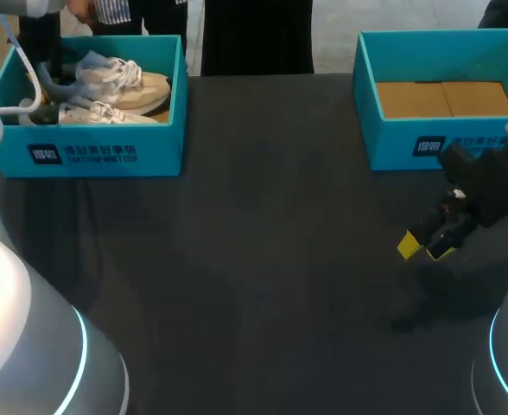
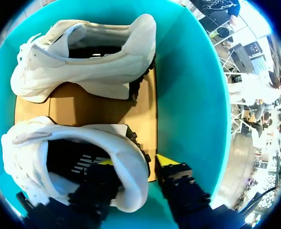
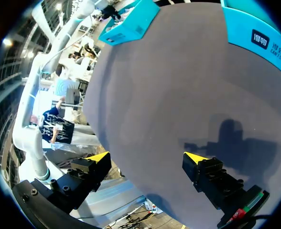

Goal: Take the shoe out of the shoebox, open the shoe tongue, remove and reinsert the insole, then place the shoe into the shoebox

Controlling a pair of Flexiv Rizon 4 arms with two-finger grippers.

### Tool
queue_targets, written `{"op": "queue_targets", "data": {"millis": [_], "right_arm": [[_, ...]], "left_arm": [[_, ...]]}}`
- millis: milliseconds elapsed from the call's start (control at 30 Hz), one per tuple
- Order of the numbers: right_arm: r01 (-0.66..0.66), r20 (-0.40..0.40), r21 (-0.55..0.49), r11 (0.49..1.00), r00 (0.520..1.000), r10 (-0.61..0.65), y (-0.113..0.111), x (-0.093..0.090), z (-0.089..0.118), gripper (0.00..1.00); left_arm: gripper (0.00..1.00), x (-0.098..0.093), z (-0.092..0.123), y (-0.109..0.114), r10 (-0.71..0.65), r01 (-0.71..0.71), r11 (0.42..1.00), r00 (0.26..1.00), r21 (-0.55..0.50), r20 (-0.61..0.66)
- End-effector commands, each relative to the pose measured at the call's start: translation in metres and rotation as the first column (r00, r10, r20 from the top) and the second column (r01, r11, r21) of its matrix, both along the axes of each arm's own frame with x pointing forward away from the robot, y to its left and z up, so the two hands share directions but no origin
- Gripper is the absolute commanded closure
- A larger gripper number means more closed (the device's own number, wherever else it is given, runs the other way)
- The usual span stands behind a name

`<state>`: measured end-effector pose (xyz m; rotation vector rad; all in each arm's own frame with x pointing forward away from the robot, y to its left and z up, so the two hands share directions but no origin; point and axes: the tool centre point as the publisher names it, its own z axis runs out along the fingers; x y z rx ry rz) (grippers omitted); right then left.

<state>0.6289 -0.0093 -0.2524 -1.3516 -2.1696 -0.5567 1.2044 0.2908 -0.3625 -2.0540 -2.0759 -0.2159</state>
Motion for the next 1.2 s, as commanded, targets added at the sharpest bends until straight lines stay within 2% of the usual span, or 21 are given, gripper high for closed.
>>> {"op": "queue_targets", "data": {"millis": [33,100,200,300,367,467,500,700,933,1000,1200], "right_arm": [[0.001,0.000,-0.002,1.000,1.000,-0.001,0.001,-0.001,0.000,0.00],[0.001,0.000,-0.002,1.000,1.000,-0.001,0.001,-0.001,0.000,0.00],[0.001,0.000,-0.002,1.000,1.000,-0.001,0.001,-0.001,0.000,0.00],[0.001,0.000,-0.002,1.000,1.000,-0.001,0.001,-0.001,0.000,0.00],[0.001,0.000,-0.002,1.000,1.000,-0.001,0.001,-0.001,0.000,0.00],[0.001,0.000,-0.002,1.000,1.000,-0.001,0.001,-0.001,0.000,0.00],[0.001,0.000,-0.002,1.000,1.000,-0.001,0.001,-0.001,0.000,0.00],[0.001,0.000,-0.002,1.000,1.000,-0.001,0.001,-0.001,0.000,0.00],[0.001,0.000,-0.002,1.000,1.000,-0.001,0.001,-0.001,0.000,0.00],[0.001,0.000,-0.002,1.000,1.000,-0.001,0.001,-0.001,0.000,0.00],[0.001,0.000,-0.002,1.000,1.000,-0.001,0.001,-0.001,0.000,0.00]], "left_arm": [[0.31,0.003,0.008,0.002,0.000,0.000,1.000,1.000,-0.012,-0.004],[0.26,0.004,0.009,0.001,-0.002,0.002,1.000,1.000,-0.015,0.003],[0.26,0.004,0.012,0.001,0.002,-0.002,1.000,1.000,-0.022,0.009],[0.20,0.002,0.018,0.000,0.004,-0.003,0.999,1.000,-0.041,0.019],[0.20,0.000,0.022,-0.001,0.011,-0.010,0.998,1.000,-0.061,0.026],[0.08,-0.001,0.028,-0.003,0.026,-0.024,0.996,0.999,-0.091,0.029],[0.07,-0.001,0.030,-0.004,0.029,-0.026,0.994,0.999,-0.102,0.031],[0.10,-0.006,0.049,-0.008,0.053,-0.046,0.987,0.998,-0.156,0.042],[0.05,-0.019,0.078,-0.012,0.061,-0.046,0.981,0.996,-0.188,0.072],[0.00,-0.023,0.084,-0.013,0.061,-0.046,0.981,0.995,-0.190,0.074],[0.00,-0.039,0.098,-0.013,0.070,-0.054,0.976,0.995,-0.210,0.074]]}}
